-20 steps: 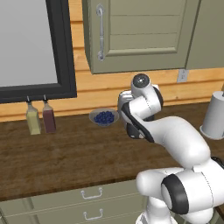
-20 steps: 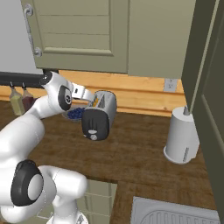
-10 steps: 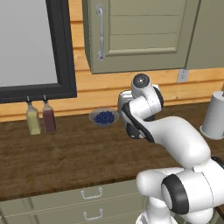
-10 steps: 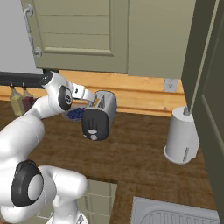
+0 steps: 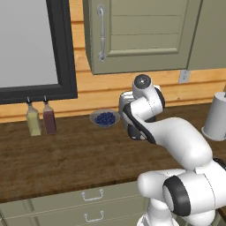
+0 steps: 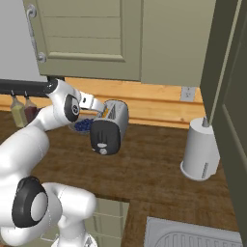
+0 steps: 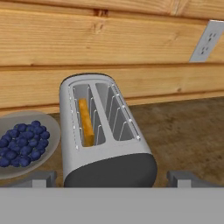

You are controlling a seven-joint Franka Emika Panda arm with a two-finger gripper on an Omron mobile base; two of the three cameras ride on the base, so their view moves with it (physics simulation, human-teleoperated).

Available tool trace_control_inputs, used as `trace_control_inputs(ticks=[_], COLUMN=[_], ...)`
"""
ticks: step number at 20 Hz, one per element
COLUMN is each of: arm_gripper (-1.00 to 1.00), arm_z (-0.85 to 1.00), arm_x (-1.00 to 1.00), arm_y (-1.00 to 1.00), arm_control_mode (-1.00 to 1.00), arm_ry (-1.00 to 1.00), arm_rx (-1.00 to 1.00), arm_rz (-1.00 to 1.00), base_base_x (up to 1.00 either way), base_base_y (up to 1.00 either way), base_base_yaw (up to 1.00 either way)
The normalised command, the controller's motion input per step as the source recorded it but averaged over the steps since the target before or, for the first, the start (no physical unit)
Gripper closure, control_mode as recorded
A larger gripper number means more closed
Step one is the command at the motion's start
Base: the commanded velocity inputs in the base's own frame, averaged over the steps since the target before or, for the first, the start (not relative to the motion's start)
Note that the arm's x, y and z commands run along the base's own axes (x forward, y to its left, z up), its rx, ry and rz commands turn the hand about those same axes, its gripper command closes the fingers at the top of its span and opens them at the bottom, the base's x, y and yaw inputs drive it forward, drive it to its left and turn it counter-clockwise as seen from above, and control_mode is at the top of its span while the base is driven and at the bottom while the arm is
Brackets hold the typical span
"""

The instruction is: Start the toaster. Once the lever pops up, take the bread to the plate on the dining counter.

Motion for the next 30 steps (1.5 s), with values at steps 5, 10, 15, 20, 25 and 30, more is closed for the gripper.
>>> trace_control_inputs(ticks=[5,10,15,20,25,30], arm_gripper=[-1.0,-1.0,-1.0,-1.0,-1.0,-1.0], arm_z=[0.0,0.0,0.0,0.0,0.0,0.0], arm_x=[0.0,0.0,0.0,0.0,0.0,0.0], arm_y=[0.0,0.0,0.0,0.0,0.0,0.0], arm_control_mode=[-1.0,-1.0,-1.0,-1.0,-1.0,-1.0], arm_ry=[0.0,0.0,0.0,0.0,0.0,0.0], arm_rx=[0.0,0.0,0.0,0.0,0.0,0.0], arm_rz=[0.0,0.0,0.0,0.0,0.0,0.0], base_base_x=[0.0,0.0,0.0,0.0,0.0,0.0], base_base_y=[0.0,0.0,0.0,0.0,0.0,0.0], base_base_yaw=[0.0,0.0,0.0,0.0,0.0,0.0])
